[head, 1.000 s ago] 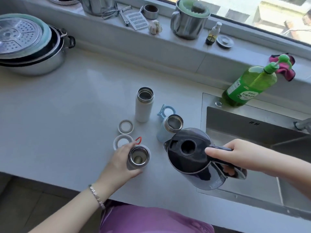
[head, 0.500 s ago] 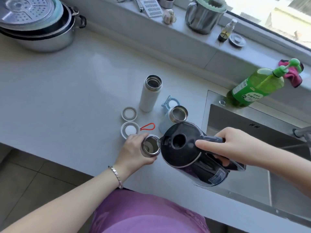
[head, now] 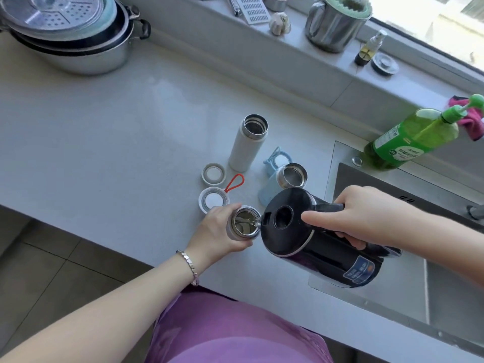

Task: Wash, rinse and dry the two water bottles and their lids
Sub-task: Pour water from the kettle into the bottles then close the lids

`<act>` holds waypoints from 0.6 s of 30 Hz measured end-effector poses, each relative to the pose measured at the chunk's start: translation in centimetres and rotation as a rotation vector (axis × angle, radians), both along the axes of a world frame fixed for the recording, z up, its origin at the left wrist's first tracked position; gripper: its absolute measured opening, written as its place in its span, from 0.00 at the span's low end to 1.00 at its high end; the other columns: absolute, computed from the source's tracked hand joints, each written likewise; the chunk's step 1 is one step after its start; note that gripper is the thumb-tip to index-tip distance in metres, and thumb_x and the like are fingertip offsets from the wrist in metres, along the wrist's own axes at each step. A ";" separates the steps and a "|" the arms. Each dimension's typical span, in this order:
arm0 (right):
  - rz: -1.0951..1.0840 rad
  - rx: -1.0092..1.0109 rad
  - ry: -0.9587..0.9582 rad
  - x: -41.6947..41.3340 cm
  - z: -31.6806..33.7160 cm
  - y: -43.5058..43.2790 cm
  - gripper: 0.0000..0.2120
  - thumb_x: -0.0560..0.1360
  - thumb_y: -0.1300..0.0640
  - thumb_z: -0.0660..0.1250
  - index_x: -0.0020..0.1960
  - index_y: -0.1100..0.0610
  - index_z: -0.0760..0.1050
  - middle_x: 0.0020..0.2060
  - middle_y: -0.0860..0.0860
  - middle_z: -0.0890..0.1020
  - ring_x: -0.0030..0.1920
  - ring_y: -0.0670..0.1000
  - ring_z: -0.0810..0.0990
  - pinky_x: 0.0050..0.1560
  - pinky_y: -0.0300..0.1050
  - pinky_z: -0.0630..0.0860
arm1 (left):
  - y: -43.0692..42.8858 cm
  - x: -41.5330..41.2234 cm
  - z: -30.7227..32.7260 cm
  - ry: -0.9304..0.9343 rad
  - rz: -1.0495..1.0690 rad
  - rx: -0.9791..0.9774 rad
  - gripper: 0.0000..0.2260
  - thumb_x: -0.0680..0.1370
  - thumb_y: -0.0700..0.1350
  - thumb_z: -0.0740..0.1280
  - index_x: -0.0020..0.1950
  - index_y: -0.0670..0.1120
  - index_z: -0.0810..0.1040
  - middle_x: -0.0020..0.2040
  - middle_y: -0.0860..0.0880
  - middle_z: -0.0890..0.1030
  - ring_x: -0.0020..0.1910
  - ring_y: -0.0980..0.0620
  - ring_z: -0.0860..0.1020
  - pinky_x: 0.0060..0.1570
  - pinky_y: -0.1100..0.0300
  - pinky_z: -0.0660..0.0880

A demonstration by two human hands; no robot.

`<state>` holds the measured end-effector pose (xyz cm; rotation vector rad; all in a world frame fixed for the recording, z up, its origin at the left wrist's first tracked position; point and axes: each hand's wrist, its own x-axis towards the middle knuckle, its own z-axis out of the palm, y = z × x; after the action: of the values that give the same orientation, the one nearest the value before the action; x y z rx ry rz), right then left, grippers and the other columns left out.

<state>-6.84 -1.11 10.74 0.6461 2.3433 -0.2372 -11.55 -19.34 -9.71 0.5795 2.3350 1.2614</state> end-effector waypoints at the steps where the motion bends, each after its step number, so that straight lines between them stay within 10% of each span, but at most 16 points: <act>1: 0.007 0.007 0.000 -0.1 0.0 -0.1 0.27 0.67 0.33 0.61 0.24 0.56 0.68 0.19 0.49 0.77 0.22 0.45 0.73 0.32 0.40 0.71 | 0.0 -0.1 0.0 0.001 -0.003 -0.002 0.36 0.61 0.47 0.80 0.66 0.46 0.72 0.57 0.50 0.76 0.60 0.52 0.71 0.58 0.69 0.63; 18: 0.107 0.122 -0.021 -1.5 0.8 -0.8 0.29 0.67 0.32 0.60 0.22 0.56 0.68 0.18 0.49 0.76 0.23 0.47 0.74 0.34 0.40 0.73 | -0.2 -0.3 0.4 -0.055 -0.025 -0.016 0.37 0.61 0.46 0.80 0.68 0.46 0.71 0.54 0.55 0.71 0.61 0.51 0.71 0.61 0.68 0.63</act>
<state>-8.33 -1.95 11.53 0.5767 2.3771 -0.0390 -11.81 -19.58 -9.27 0.5595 2.2841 1.2311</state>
